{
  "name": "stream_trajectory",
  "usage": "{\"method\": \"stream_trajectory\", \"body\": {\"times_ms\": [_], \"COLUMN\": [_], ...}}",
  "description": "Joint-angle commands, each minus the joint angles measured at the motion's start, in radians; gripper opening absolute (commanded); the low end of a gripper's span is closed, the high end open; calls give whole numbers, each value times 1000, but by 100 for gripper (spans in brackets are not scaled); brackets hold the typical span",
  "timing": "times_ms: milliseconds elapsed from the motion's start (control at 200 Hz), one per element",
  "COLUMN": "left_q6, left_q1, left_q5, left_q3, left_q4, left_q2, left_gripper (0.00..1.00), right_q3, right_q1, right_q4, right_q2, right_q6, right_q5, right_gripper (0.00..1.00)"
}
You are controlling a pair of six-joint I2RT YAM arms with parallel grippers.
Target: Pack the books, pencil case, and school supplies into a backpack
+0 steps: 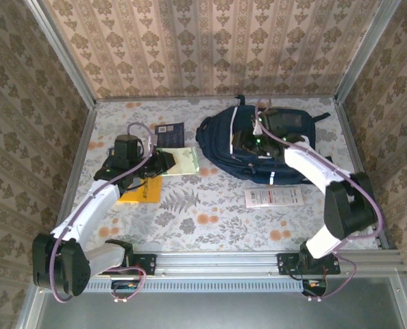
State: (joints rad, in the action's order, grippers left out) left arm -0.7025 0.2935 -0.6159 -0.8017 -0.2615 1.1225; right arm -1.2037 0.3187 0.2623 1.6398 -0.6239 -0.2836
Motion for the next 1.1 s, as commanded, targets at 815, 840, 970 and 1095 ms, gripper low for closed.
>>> {"method": "stream_trajectory", "body": {"times_ms": [815, 840, 970, 1095], "left_q6": [116, 116, 115, 99], "left_q1": [-100, -100, -100, -103], "left_q5": [35, 37, 48, 55], "left_q3": [-17, -17, -21, -31], "left_q4": [-82, -84, -94, -99], "left_q2": [-62, -62, -63, -57], "left_gripper": [3, 4, 4, 4], "right_q3": [-1111, -1130, -1195, -1271], "right_q1": [12, 15, 27, 26], "right_q4": [662, 677, 742, 812], "right_q2": [808, 804, 732, 664], "right_q6": [150, 174, 280, 381], "right_q5": [-19, -26, -58, -154], "right_gripper": [2, 0, 0, 0]}}
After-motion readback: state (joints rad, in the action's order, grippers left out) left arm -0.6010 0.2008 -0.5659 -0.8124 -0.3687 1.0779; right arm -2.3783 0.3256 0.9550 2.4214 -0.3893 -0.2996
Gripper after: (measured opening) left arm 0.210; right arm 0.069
